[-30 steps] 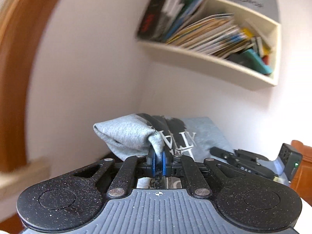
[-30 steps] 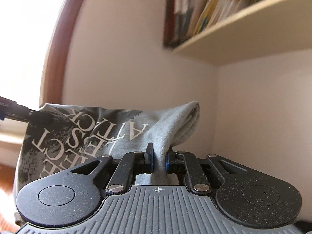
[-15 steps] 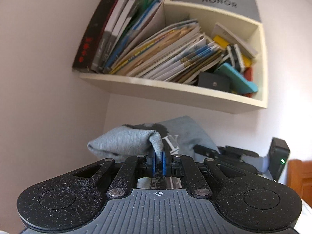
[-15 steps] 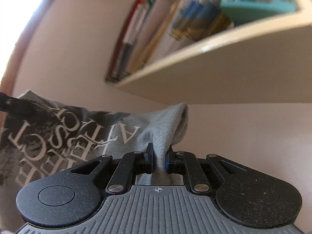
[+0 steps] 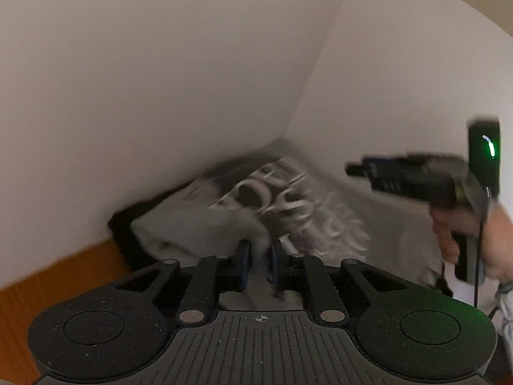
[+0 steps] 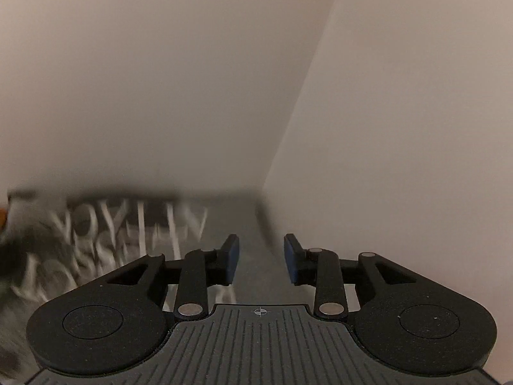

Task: Fold clothes
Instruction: 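Lift the pinched T-shirt edges with both grippers and fold them over, then lay the folded T-shirt onto the stack and open both grippers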

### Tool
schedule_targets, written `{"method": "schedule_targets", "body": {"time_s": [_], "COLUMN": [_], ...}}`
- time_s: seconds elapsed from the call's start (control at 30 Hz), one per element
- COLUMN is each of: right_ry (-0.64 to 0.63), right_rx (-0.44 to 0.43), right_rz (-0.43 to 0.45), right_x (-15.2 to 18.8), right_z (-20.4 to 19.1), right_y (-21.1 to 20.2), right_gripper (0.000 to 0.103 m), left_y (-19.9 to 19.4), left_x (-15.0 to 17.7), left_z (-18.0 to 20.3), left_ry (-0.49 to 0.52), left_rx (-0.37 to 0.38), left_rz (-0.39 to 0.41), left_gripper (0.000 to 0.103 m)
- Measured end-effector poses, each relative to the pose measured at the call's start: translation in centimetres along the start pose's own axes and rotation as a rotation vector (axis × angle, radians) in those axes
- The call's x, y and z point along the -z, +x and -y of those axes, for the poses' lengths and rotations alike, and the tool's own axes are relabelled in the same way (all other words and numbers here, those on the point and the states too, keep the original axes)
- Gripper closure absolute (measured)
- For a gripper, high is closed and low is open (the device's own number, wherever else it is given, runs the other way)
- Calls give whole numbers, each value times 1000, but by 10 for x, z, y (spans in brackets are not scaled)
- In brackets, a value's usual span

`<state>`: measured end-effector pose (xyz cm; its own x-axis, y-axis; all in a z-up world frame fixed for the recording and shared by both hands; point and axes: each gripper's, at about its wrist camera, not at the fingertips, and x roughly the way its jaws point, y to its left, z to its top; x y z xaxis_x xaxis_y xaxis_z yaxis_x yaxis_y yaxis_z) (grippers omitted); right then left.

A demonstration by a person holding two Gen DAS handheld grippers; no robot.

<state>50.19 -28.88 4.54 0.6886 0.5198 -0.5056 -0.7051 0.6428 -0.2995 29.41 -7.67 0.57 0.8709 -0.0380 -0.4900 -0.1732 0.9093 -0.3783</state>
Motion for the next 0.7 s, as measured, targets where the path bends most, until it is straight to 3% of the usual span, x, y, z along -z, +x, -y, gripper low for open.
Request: {"method": "schedule_targets", "body": {"time_s": [0.03,0.1,0.23,0.5,0.6,0.7], "right_ry": [-6,-3,99,149,151,149], "right_rx": [7,35,70,106,57,-42], "right_rz": [-13,-29,-31,-33,-12,12], "right_x": [9,25,49,87,79,56], "right_z": [2,10,35,44,29,-7], "right_y": [3,6,-6,-39,-51,-59], "right_gripper": [71,70,67,67,67,67], "left_y": [1,0,-6,-30,-16,7], "left_x": [0,0,4,-14,-27,-31], "left_z": [-6,-14,-19,-15,-13,-13], "left_ry": [-9,-21,-19,39,80,136], "left_rx": [17,38,64,103,89,42], "left_rz": [2,12,19,102,88,17], "left_gripper": [74,64,64,64,64,68]}}
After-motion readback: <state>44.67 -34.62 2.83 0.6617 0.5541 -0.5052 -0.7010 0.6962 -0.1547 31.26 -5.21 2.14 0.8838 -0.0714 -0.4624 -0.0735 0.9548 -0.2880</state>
